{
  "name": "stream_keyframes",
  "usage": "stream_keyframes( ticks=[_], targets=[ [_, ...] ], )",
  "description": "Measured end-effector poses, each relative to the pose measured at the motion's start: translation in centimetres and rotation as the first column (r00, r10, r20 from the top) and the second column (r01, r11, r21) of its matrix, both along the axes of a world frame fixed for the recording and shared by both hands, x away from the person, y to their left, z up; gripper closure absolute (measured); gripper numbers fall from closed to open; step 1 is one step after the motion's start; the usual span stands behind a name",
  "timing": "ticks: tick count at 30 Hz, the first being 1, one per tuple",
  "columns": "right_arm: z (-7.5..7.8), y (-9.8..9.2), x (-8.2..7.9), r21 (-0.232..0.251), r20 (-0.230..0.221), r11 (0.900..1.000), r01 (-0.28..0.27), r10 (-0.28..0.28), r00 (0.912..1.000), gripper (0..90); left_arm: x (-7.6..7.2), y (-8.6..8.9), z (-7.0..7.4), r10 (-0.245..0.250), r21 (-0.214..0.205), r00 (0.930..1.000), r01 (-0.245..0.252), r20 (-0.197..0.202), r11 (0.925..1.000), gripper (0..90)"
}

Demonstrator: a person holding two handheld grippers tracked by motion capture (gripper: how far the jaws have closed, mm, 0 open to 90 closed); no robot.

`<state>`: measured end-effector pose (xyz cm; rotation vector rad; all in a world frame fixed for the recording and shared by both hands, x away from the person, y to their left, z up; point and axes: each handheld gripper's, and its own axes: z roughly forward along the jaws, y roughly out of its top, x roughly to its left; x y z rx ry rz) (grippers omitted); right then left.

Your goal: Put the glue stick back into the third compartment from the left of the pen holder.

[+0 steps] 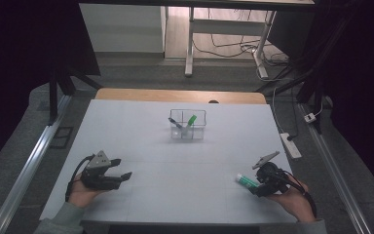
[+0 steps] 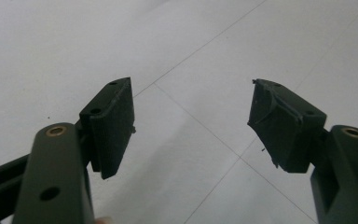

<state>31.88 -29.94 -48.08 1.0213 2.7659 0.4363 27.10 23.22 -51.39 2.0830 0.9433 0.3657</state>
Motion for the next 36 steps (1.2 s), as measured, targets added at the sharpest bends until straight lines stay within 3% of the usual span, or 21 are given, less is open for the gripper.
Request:
stream_keyframes(
  ticks=[9, 17, 29, 36],
  targets=[
    [-0.7, 0.2, 0.0, -0.041, -0.028, 0.9987, -0.029, 0.027, 0.9992, 60.9, 0.0, 0.0, 0.0, -0.002, 0.004, 1.0000, 0.002, 0.001, 1.0000, 30.7],
    [-0.7, 0.5, -0.1, -0.054, -0.026, 0.9976, -0.043, 0.042, 0.9988, 65.0, -0.1, 0.0, 0.1, 0.000, 0.001, 1.0000, 0.000, 0.005, 1.0000, 30.7],
    [1.0, 1.9, -0.4, 0.047, 0.041, 0.9957, -0.080, 0.078, 0.9961, 65.1, -0.2, -0.6, 0.4, -0.009, 0.009, 0.9998, 0.009, 0.020, 0.9999, 30.6],
    [1.4, 3.3, -0.3, 0.118, 0.038, 0.9878, -0.102, 0.099, 0.9944, 65.1, -0.4, -1.1, 0.6, -0.017, 0.016, 0.9992, 0.017, 0.037, 0.9997, 30.5]
  ],
)
